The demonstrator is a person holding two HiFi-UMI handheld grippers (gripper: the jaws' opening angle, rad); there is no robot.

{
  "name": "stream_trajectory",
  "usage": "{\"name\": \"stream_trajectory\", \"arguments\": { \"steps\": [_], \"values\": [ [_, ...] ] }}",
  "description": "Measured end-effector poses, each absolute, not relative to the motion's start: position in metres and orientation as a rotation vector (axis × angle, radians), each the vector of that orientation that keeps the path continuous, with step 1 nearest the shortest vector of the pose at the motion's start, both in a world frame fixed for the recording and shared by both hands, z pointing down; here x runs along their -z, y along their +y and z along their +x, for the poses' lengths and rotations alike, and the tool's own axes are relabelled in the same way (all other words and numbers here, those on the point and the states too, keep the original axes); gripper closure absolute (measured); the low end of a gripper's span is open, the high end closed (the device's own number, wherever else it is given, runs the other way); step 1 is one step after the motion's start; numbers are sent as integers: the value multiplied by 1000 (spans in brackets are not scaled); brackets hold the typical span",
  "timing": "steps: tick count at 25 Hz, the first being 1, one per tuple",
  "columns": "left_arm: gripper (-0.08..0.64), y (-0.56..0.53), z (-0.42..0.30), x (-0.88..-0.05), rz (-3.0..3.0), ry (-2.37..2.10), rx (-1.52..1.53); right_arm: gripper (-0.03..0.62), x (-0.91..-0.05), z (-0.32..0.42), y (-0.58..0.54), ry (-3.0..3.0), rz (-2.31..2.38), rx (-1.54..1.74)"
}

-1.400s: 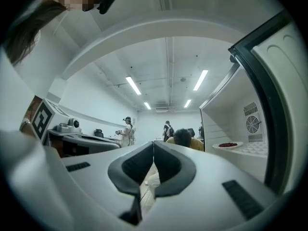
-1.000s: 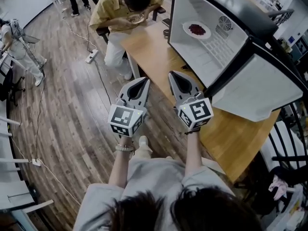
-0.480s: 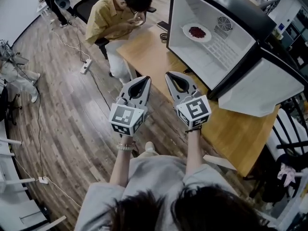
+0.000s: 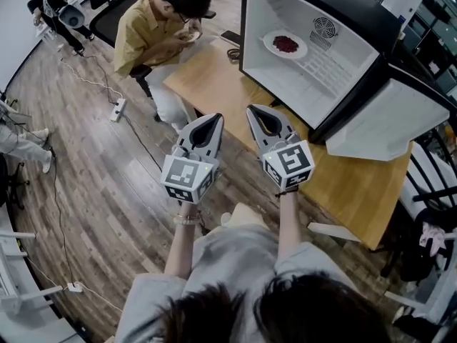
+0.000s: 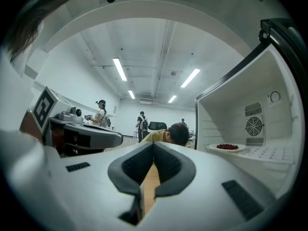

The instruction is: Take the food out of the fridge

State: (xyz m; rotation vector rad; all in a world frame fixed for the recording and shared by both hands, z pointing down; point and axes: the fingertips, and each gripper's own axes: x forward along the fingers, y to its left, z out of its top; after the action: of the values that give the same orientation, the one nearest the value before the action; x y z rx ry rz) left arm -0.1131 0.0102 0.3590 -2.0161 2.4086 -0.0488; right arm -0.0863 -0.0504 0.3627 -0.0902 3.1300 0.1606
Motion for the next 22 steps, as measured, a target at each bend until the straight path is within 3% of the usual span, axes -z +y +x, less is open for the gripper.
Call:
{"name": "stream_trajectory", "arguments": {
  "steps": [22],
  "values": [
    [552, -87, -185, -358, -2063, 2402, -19, 583, -350, -160, -157, 3100, -168, 1]
  ]
}}
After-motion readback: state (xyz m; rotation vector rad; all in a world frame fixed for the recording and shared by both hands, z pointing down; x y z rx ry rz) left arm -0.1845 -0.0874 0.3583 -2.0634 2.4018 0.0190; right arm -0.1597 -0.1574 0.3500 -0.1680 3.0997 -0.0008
